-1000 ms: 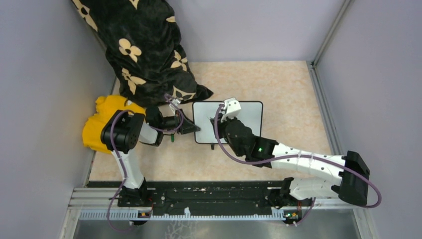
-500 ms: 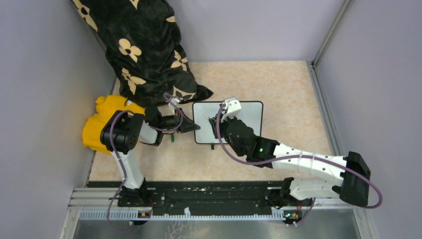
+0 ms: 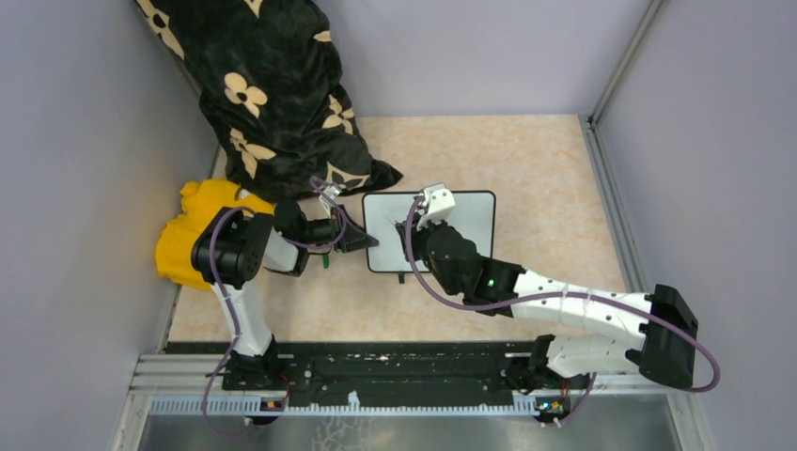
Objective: Write a sentence on the whiteboard
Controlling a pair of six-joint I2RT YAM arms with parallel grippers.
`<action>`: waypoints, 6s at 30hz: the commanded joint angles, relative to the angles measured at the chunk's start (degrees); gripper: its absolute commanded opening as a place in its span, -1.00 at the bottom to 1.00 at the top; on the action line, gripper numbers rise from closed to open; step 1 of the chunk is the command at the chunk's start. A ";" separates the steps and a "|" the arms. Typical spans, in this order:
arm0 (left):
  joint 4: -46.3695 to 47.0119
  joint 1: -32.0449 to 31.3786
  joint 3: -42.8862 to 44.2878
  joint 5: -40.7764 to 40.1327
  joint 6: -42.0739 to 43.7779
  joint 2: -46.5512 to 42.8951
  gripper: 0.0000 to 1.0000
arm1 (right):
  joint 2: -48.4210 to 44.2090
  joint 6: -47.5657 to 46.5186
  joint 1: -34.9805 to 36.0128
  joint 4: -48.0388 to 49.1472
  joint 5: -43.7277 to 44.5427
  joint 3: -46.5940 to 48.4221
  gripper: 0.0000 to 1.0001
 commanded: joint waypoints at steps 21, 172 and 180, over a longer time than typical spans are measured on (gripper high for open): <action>1.40 -0.28 0.16 0.77 0.72 0.96 -0.62 | 8.25 -0.72 0.68 3.11 6.70 5.08 -1.00; -2.58 -0.28 0.59 0.70 3.41 1.11 -0.83 | 8.42 10.24 -3.57 1.90 -2.57 -0.07 -1.00; -2.90 -0.28 0.60 0.69 3.63 1.28 -0.83 | 0.96 5.72 -3.66 0.80 4.22 -2.78 -1.00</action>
